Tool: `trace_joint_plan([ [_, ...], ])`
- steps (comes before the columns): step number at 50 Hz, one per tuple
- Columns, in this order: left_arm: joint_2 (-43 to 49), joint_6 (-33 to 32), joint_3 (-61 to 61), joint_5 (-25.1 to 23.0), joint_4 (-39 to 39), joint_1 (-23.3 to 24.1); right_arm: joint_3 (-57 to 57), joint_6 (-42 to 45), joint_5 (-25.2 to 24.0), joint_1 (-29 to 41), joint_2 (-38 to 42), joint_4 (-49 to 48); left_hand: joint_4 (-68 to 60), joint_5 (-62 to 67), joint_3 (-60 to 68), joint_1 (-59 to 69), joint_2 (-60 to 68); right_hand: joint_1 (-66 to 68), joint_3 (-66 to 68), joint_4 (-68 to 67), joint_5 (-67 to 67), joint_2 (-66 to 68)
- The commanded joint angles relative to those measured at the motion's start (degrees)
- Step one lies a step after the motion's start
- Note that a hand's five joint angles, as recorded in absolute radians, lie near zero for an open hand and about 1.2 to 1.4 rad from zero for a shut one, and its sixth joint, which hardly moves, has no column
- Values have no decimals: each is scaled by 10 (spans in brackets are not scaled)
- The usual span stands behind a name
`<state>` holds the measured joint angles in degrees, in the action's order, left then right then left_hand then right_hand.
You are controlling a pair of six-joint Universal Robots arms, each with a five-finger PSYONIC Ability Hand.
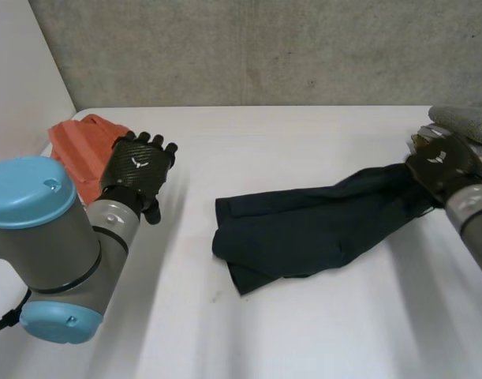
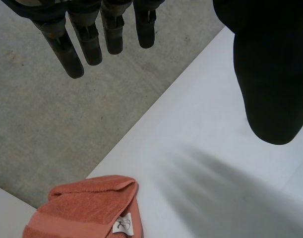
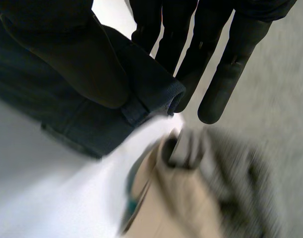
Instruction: Fold the laundry.
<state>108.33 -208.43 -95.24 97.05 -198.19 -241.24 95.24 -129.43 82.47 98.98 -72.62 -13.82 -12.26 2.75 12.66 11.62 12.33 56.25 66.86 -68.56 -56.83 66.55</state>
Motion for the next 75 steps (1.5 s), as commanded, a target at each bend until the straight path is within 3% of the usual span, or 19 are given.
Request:
trace_joint_plan([
  [1,-6,0,-10,3,0,2,-40,30,-118,179,32,-91,19,-24,-23,-12,-19,237,131,-114,-132,135],
  [5,-7,1,-10,4,0,3,-43,37,-189,251,91,-114,19,-24,-23,-12,-19,237,131,-114,-132,135],
  [11,-7,6,-2,4,-2,20,-44,59,-222,308,162,-116,19,-24,-23,-12,-19,237,131,-114,-132,135],
  [12,-7,9,0,4,-2,22,-47,60,-213,310,167,-117,19,-24,-23,-12,-19,-152,-258,275,257,-255],
  [13,-7,17,5,3,-3,24,-49,57,-210,309,165,-116,19,-24,-23,-12,-19,-329,-435,452,434,-432],
  [14,-7,22,9,2,-3,24,-49,53,-206,309,162,-116,19,-24,-23,-12,-19,-435,-541,558,541,-538],
  [15,-6,28,14,2,-4,24,-49,48,-199,309,158,-117,19,-24,-23,-12,-19,-455,-561,578,561,-558],
  [19,-2,61,44,3,-3,24,-34,-39,-145,301,108,-112,12,-17,-16,-6,-13,-463,-569,586,568,-565],
  [20,-1,76,57,3,-3,26,-21,-105,-134,282,67,-108,9,-14,-13,-2,-9,-463,-569,586,568,-565],
  [28,39,114,137,2,-1,79,18,-473,-141,174,-44,-88,2,-7,-6,4,-3,-463,-569,586,568,-565],
  [30,53,116,157,2,2,93,14,-498,-141,155,-49,-66,2,-7,-6,4,-3,-463,-569,586,568,-565],
  [34,108,118,207,-6,10,116,-43,-490,-138,111,-26,28,2,-7,-6,4,-3,-463,-569,586,568,-565],
  [43,238,117,309,-6,138,134,-239,-415,-140,112,166,201,4,-9,-8,3,-4,-463,-569,586,568,-565],
  [53,270,114,308,-4,237,123,-271,-320,-121,111,269,230,0,-5,-4,6,-1,-463,-569,586,568,-565],
  [62,260,113,305,-12,272,115,-244,-213,-51,129,220,220,-1,-3,-3,8,1,-463,-569,586,568,-565],
  [69,190,115,304,-19,265,117,-151,-213,-50,140,148,121,10,-15,-14,-4,-11,-463,-569,586,568,-565],
  [75,112,117,306,-124,243,97,14,-207,-48,176,29,-32,-1,-4,-3,8,1,-463,-569,586,568,-565],
])
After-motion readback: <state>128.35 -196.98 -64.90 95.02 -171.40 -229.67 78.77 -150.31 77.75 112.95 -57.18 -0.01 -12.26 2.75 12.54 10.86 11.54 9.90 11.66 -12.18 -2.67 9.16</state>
